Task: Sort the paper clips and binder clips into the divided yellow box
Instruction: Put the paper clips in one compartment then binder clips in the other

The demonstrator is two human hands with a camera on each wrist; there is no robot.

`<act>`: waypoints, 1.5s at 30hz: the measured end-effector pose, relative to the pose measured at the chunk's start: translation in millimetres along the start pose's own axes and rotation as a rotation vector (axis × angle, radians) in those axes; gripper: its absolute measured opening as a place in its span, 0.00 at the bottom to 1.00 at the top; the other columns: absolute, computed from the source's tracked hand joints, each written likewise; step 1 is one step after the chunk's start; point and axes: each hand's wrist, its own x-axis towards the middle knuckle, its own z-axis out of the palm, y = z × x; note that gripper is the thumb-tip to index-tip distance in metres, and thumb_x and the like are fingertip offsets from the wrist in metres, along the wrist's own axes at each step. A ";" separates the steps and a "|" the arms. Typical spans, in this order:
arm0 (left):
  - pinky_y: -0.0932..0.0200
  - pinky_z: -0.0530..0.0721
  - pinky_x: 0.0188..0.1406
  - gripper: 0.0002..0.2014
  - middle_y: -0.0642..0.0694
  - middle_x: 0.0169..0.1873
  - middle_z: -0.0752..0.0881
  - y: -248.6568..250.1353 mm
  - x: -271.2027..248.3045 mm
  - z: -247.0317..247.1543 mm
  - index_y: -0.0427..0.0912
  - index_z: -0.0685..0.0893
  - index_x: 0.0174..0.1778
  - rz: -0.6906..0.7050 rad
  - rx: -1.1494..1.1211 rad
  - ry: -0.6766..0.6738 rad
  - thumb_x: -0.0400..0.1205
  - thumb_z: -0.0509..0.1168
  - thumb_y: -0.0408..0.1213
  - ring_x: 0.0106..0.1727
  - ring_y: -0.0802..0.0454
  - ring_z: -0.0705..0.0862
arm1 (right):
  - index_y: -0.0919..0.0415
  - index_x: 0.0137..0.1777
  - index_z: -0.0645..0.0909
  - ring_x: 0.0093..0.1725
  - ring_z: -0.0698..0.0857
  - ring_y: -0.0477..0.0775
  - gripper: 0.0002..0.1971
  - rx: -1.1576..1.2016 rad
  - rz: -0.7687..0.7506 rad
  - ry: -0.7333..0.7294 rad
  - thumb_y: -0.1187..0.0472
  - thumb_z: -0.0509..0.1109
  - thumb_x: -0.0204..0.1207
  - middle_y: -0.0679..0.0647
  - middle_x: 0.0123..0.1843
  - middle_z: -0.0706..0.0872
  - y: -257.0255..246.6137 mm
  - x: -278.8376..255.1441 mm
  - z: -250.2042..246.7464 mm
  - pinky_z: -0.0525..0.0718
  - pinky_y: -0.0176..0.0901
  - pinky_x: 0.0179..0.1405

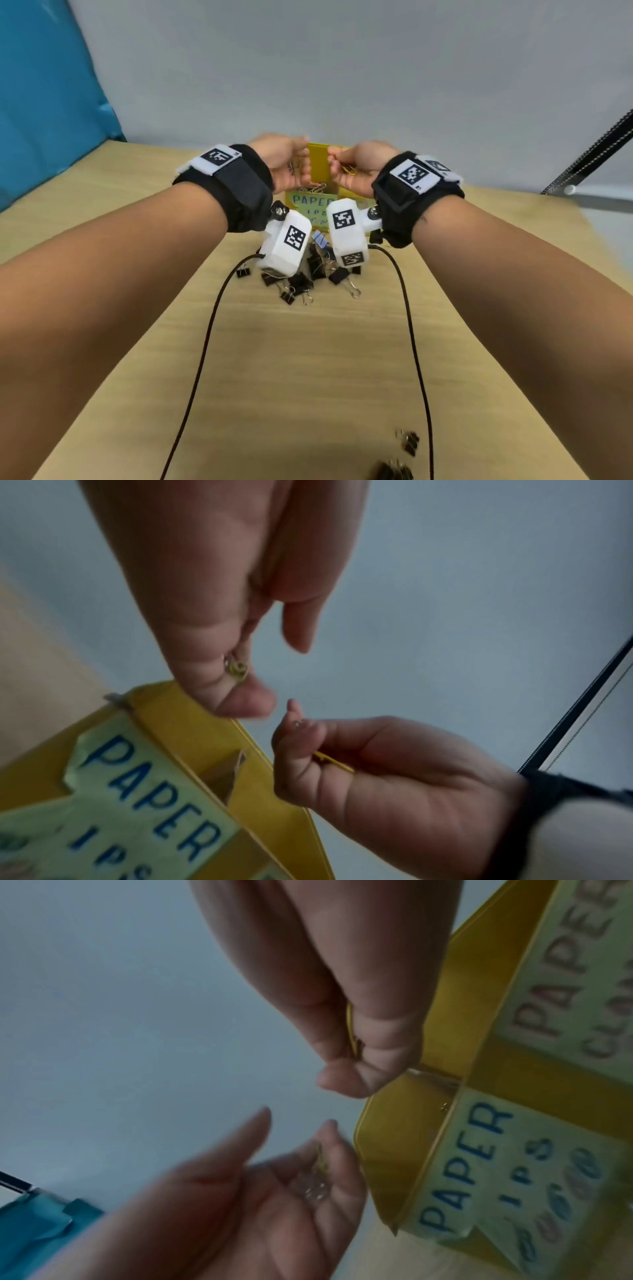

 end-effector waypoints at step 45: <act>0.56 0.79 0.49 0.13 0.41 0.56 0.83 -197.8 -133.9 66.3 0.38 0.79 0.57 0.220 1.365 -0.264 0.76 0.67 0.33 0.56 0.44 0.82 | 0.57 0.39 0.79 0.23 0.81 0.44 0.09 -1.282 0.075 -0.295 0.66 0.77 0.66 0.51 0.33 0.81 168.0 -154.9 -115.4 0.80 0.33 0.25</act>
